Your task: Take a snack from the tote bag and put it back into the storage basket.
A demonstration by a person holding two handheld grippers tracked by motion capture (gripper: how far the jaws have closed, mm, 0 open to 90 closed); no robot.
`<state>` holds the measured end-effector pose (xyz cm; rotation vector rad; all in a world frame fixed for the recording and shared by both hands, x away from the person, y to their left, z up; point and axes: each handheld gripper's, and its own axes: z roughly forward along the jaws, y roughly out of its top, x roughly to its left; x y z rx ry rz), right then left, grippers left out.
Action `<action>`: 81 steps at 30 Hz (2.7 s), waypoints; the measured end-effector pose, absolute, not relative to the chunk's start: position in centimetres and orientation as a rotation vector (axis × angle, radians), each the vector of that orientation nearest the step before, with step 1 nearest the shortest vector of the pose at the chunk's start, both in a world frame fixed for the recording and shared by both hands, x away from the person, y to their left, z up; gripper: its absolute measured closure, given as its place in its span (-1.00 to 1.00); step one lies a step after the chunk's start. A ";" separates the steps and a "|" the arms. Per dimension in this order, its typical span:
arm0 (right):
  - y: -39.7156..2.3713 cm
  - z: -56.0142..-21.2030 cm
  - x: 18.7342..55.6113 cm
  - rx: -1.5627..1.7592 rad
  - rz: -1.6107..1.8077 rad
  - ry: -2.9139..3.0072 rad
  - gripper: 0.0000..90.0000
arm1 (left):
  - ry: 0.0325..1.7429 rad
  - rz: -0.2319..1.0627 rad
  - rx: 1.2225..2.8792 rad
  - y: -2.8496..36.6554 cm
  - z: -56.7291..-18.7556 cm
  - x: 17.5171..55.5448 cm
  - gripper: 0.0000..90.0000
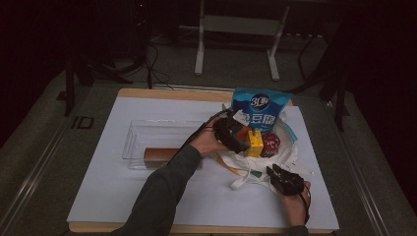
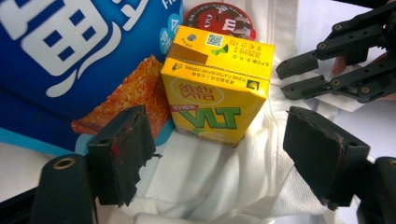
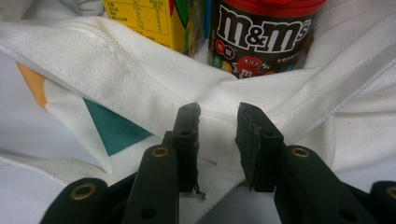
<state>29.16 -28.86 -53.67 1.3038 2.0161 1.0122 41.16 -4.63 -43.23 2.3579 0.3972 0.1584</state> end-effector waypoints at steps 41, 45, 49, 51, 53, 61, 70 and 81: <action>-29.0 -53.7 29.2 1.302 1.020 2.017 0.54 | 0.375 0.123 2.374 -8.5 -45.1 43.1 -0.58; -29.0 -53.7 29.2 1.303 1.020 2.017 0.54 | 0.354 0.136 2.386 -8.8 -45.3 43.0 -0.55; -29.0 -53.7 29.2 1.302 1.020 2.017 0.53 | 0.369 0.156 2.399 -8.9 -45.1 42.7 -0.45; -29.0 -53.7 29.2 1.304 1.023 2.016 0.53 | 0.383 0.174 2.411 -9.0 -45.0 42.5 -0.43; -29.0 -53.7 29.2 1.303 1.023 2.016 0.54 | 0.391 0.186 2.411 -9.0 -45.0 42.3 -0.43; -29.0 -53.7 29.2 1.304 1.023 2.016 0.53 | 0.384 0.138 2.380 -8.8 -45.6 42.9 -0.49; -29.0 -53.7 29.2 1.303 1.024 2.016 0.53 | 0.368 0.146 2.413 -9.5 -46.4 43.0 -0.47; -29.0 -53.7 29.2 1.303 1.024 2.016 0.53 | 0.371 0.154 2.426 -9.9 -46.8 42.9 -0.46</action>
